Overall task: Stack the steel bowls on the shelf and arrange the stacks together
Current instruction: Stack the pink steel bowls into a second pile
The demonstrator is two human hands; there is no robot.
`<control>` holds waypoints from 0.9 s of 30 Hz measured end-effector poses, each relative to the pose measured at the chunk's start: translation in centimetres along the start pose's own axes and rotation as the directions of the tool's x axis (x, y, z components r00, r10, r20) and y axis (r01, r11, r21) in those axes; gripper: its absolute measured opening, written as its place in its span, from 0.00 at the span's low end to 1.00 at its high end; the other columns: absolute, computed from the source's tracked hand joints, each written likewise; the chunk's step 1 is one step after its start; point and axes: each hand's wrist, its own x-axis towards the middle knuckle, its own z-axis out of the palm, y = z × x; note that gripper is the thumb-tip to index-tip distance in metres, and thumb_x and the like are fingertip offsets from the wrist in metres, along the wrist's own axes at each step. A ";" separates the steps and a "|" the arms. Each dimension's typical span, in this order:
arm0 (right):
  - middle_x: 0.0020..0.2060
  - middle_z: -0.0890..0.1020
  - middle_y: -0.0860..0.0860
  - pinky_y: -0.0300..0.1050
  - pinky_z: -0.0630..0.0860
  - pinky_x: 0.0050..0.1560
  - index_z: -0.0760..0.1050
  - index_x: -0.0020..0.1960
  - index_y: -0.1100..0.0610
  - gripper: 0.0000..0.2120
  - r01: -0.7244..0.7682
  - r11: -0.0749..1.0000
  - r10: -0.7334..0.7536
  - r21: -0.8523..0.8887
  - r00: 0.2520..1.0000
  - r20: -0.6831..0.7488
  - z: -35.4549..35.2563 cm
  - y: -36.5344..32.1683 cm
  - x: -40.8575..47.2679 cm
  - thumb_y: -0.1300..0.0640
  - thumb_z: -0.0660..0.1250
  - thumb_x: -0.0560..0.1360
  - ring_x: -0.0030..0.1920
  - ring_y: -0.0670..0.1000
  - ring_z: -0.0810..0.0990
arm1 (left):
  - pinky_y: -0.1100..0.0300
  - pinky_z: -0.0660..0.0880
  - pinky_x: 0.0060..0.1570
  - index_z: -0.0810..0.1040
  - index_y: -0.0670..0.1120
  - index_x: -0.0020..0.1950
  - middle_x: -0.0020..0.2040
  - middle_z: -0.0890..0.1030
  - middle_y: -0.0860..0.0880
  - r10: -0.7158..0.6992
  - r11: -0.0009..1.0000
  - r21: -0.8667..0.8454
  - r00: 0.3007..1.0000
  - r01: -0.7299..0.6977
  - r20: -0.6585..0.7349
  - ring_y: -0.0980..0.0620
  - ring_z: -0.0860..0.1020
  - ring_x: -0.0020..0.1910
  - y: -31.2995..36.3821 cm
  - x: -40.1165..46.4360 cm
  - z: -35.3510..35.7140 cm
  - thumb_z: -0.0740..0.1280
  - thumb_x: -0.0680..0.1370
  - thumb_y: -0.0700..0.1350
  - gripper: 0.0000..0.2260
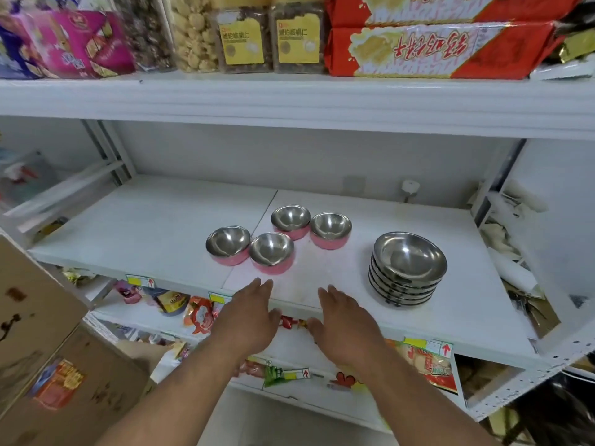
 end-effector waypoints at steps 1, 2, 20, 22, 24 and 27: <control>0.84 0.49 0.55 0.55 0.57 0.80 0.47 0.84 0.56 0.34 -0.014 1.000 0.014 -0.002 1.000 -0.002 0.1 -0.7 0.9 0.43 0.53 0.84 0.82 0.57 0.52 | 0.50 0.58 0.75 0.52 0.50 0.83 0.83 0.52 0.47 0.005 1.000 -0.003 1.000 -0.005 0.004 0.45 0.54 0.81 -1.1 0.8 -0.4 0.58 0.83 0.54 0.30; 0.84 0.49 0.55 0.54 0.57 0.80 0.47 0.84 0.56 0.34 -0.027 1.000 0.027 -0.006 1.000 -0.006 0.1 -1.5 2.0 0.43 0.53 0.84 0.82 0.57 0.53 | 0.50 0.58 0.75 0.52 0.50 0.83 0.83 0.52 0.47 0.009 1.000 -0.007 1.000 -0.009 0.007 0.45 0.54 0.81 -2.2 1.6 -0.8 0.58 0.83 0.55 0.30; 0.75 0.71 0.58 0.49 0.70 0.67 0.63 0.78 0.59 0.29 -0.414 0.811 0.479 0.412 0.875 -0.063 1.1 -10.2 15.4 0.45 0.58 0.83 0.73 0.58 0.72 | 0.45 0.69 0.66 0.65 0.47 0.76 0.74 0.70 0.42 -0.151 0.883 -0.456 0.987 0.108 -0.058 0.38 0.71 0.70 -18.2 17.6 -6.2 0.64 0.79 0.49 0.25; 0.76 0.71 0.58 0.46 0.69 0.64 0.62 0.79 0.61 0.30 -0.447 0.751 0.528 0.486 0.849 -0.034 1.1 -10.0 16.3 0.45 0.59 0.83 0.73 0.58 0.71 | 0.45 0.67 0.70 0.58 0.45 0.80 0.78 0.64 0.41 -0.225 0.833 -0.518 0.974 0.196 0.007 0.38 0.68 0.74 -19.1 19.0 -5.9 0.65 0.79 0.50 0.32; 0.73 0.74 0.59 0.42 0.68 0.60 0.63 0.78 0.61 0.30 -0.470 0.682 0.565 0.561 0.825 0.006 1.3 -9.6 17.4 0.45 0.59 0.83 0.71 0.59 0.74 | 0.46 0.73 0.63 0.56 0.45 0.81 0.76 0.68 0.38 -0.299 0.745 -0.605 0.951 0.282 0.077 0.36 0.73 0.69 -19.7 20.2 -5.6 0.67 0.78 0.51 0.35; 0.63 0.82 0.59 0.56 0.81 0.61 0.68 0.73 0.62 0.28 -0.477 0.521 0.610 0.708 0.788 0.082 1.6 -9.0 18.6 0.45 0.61 0.80 0.59 0.60 0.83 | 0.51 0.81 0.41 0.56 0.47 0.81 0.59 0.79 0.40 -0.381 0.529 -0.739 0.895 0.418 0.233 0.37 0.83 0.53 -19.5 20.8 -5.6 0.67 0.78 0.48 0.34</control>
